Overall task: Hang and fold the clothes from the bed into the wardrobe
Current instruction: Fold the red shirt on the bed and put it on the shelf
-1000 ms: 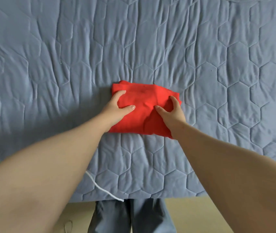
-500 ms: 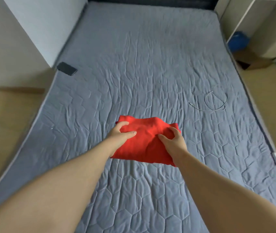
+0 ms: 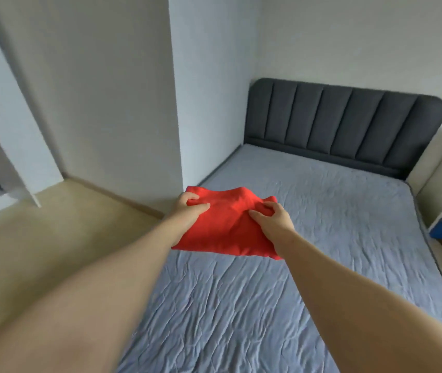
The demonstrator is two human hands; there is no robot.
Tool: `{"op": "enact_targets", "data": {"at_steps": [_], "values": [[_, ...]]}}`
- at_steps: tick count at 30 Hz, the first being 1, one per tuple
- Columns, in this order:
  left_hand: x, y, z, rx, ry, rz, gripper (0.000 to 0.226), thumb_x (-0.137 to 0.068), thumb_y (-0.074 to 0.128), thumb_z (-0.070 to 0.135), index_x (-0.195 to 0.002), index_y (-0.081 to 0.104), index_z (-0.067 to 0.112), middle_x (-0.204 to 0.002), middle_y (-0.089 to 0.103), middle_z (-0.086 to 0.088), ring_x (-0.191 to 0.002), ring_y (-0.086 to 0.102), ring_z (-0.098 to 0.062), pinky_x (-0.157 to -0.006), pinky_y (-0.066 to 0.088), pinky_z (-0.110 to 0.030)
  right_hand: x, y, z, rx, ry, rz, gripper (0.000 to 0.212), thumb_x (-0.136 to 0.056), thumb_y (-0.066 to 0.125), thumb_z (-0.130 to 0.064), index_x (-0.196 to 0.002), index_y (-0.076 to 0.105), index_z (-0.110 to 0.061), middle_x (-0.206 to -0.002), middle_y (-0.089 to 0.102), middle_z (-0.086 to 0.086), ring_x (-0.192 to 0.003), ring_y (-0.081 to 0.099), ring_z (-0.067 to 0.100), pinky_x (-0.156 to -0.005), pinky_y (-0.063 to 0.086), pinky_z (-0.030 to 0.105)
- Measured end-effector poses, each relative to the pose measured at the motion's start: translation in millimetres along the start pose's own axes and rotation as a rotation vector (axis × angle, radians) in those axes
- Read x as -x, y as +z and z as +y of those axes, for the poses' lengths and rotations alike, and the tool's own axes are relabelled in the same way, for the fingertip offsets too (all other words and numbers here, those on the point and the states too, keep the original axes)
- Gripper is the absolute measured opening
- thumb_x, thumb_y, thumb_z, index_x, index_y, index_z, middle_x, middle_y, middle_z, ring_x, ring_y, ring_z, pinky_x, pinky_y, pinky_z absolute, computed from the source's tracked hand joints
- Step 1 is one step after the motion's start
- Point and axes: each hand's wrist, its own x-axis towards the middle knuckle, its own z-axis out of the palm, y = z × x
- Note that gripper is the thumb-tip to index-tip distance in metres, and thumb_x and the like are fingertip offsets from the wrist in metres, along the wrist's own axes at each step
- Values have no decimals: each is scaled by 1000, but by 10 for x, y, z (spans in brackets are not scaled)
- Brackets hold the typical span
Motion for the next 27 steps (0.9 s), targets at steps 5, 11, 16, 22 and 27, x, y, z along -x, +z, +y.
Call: {"op": "enact_targets", "data": {"at_steps": [5,11,16,22,27], "values": [[299,-865,279,4,-17,20,42,-87,62,36,-126,48,28,-117,50,3,-105,53,-18,-89,43,-28,217,254,-674,-33,-113,-204,42,-84,66,-24,-125,58,-23,-119,57,5,-101,53,19,-87,38,23],[622,-2056,301,30,-12,268,42,-85,64,37,-125,50,33,-116,47,7,-104,51,-15,-87,43,-28,551,968,-1421,-237,-201,-454,43,-81,69,-14,-122,61,-26,-113,59,4,-100,57,20,-95,45,31],[910,-2958,-109,138,-88,430,39,-84,66,35,-120,53,33,-115,52,3,-104,55,-20,-91,47,-33,875,1852,-1820,-297,-233,-654,42,-82,66,-5,-121,61,-21,-118,61,7,-108,57,25,-103,43,38],[1206,-4092,-619,163,-141,594,42,-84,66,35,-123,52,31,-114,52,3,-101,55,-20,-88,47,-33,1371,3105,-2219,-334,-218,-817,42,-83,62,-1,-120,58,-21,-114,59,4,-100,56,20,-93,46,33],[1406,-4969,-967,172,-169,705,44,-84,66,33,-125,52,31,-118,51,1,-104,54,-23,-93,47,-38,1787,4015,-2535,-338,-196,-909,41,-83,64,-5,-119,58,-23,-115,56,0,-99,56,18,-81,46,27]]}}
